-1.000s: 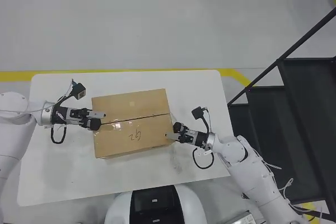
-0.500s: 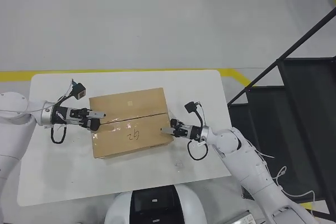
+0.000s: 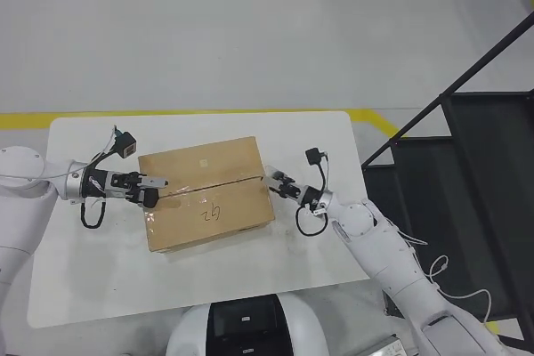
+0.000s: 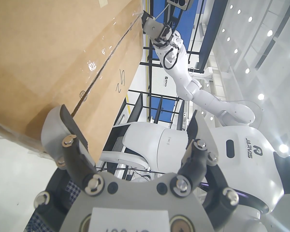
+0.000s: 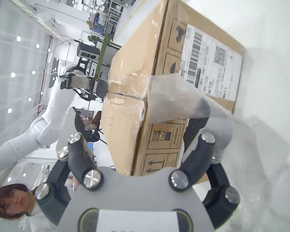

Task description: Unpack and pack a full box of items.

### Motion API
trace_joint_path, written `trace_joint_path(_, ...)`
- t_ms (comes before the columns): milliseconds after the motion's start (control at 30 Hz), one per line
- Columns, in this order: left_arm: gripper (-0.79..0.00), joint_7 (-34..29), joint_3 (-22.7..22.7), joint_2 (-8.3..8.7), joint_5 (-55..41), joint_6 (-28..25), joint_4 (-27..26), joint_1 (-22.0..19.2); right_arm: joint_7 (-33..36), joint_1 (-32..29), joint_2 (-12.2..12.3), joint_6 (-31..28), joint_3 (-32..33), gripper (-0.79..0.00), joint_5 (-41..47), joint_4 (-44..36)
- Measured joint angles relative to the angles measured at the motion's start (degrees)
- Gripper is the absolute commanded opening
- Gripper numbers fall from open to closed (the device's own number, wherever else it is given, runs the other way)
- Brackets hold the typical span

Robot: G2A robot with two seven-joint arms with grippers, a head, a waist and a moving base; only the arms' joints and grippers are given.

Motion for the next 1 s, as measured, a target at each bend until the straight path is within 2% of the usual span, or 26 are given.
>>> trace_joint_path(267, 0.000, 0.0, 0.0, 0.00, 0.0, 0.0, 0.0, 0.0, -7.9, -1.9, 0.1, -2.0, 1.2, 0.000, -6.7, -2.5)
trace_joint_path(600, 0.000, 0.0, 0.0, 0.00, 0.0, 0.0, 0.0, 0.0, -13.2, -1.7, -1.0, -6.8, 0.9, 0.000, 0.9, 1.6)
trace_joint_path(733, 0.000, 0.0, 0.0, 0.00, 0.0, 0.0, 0.0, 0.0, -14.4, -1.9, -1.1, -8.4, 1.4, 0.000, 0.3, 1.4)
trace_joint_path(767, 0.000, 0.0, 0.0, 0.00, 0.0, 0.0, 0.0, 0.0, -14.8, -2.0, -1.0, -8.5, 1.7, -0.028, -0.2, 1.1)
trace_joint_path(800, 0.000, 0.0, 0.0, 0.00, 0.0, 0.0, 0.0, 0.0, -15.3, -2.3, -1.0, -8.7, 2.1, -0.129, -0.9, 0.5)
trace_joint_path(833, 0.000, 0.0, 0.0, 0.00, 0.0, 0.0, 0.0, 0.0, -15.7, -2.5, -0.9, -8.6, 2.4, -0.391, -1.5, 0.0)
trace_joint_path(867, 0.000, 0.0, 0.0, 0.00, 0.0, 0.0, 0.0, 0.0, -16.0, -2.8, -0.8, -8.5, 2.8, -0.566, -2.2, -0.6)
trace_joint_path(900, 0.000, 0.0, 0.0, 0.00, 0.0, 0.0, 0.0, 0.0, -16.5, -3.1, -0.7, -8.0, 3.3, -0.622, -3.2, -1.2)
trace_joint_path(933, 0.000, 0.0, 0.0, 0.00, 0.0, 0.0, 0.0, 0.0, -16.8, -3.3, -0.7, -7.3, 3.7, -0.785, -3.9, -1.8)
trace_joint_path(1000, 0.000, 0.0, 0.0, 0.00, 0.0, 0.0, 0.0, 0.0, -17.5, -4.0, -0.5, -5.7, 4.5, -0.785, -5.0, -3.1)
